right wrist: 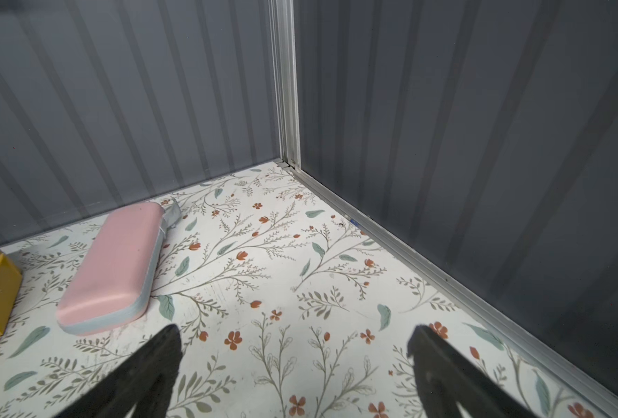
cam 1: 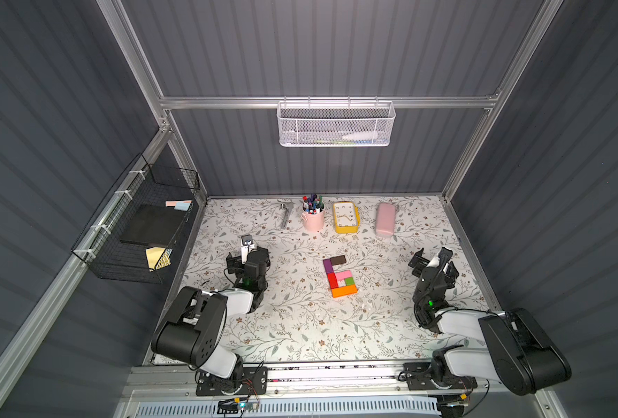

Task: Assemble the number 6 with building blocks
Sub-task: Reset both arms

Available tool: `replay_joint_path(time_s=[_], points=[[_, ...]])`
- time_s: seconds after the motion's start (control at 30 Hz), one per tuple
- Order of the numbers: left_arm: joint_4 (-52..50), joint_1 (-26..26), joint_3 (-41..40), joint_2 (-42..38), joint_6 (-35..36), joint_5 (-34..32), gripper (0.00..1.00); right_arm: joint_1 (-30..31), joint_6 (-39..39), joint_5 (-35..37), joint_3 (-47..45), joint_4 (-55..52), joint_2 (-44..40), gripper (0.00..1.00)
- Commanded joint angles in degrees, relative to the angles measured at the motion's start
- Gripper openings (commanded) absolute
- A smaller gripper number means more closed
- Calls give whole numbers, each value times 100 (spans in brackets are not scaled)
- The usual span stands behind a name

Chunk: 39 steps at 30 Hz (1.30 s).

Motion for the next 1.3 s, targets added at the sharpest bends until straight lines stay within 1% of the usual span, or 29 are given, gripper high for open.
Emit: replay_joint_path(time_s=[0.0,0.1,0.13,0.2,0.27,0.33,0.43,0.5,0.53,0.57,0.6,0.63,0.67,0.7,0.73,0.77,0.83,0.9,1.27], points=[[861,238,1,230,413,377,99,-92,-276,-311,-141,787,188,99],[1150,401,28,547,428,757,99,-201,-363,-430,-143,1307,651,99],[1241,401,37,598,470,747,99,-202,-448,-462,-92,1345,741,99],[1244,431,-34,525,396,833,99,-215,-401,-525,-39,1135,689,99],[1249,472,-7,556,380,894,99,-294,-293,-732,-30,974,614,99],[1284,641,-29,575,263,1206,99,-396,-294,-971,29,883,648,99],[1125,913,81,654,156,1770,99,-588,-224,-1430,286,399,693,99],[1247,1019,26,747,101,2015,99,-704,-211,-1727,312,361,720,99],[1514,1053,-14,877,127,2096,99,-760,-191,-1915,296,358,722,99],[1449,1132,29,906,103,2284,99,-833,-196,-2254,257,402,741,99],[1059,1197,120,812,33,2392,99,-906,-252,-2626,219,507,845,99],[1307,1231,88,890,37,2417,99,-922,-421,-2790,193,808,1031,99],[1226,1244,109,885,28,2441,99,-952,-539,-2900,129,1180,1182,99],[1077,1254,140,832,12,2459,99,-982,-563,-2976,75,1333,1210,99],[1238,1254,110,880,19,2440,99,-991,-536,-2977,82,1245,1176,99],[1172,1257,122,867,8,2440,99,-993,-467,-2929,140,1002,1095,99],[1222,1254,85,857,-25,2326,99,-1008,-180,-2726,369,331,969,99],[1144,1258,112,836,-31,2364,100,-1054,-227,-2777,357,468,1029,99],[1156,1258,109,841,-25,2369,99,-1063,-212,-2794,374,397,1007,99]])
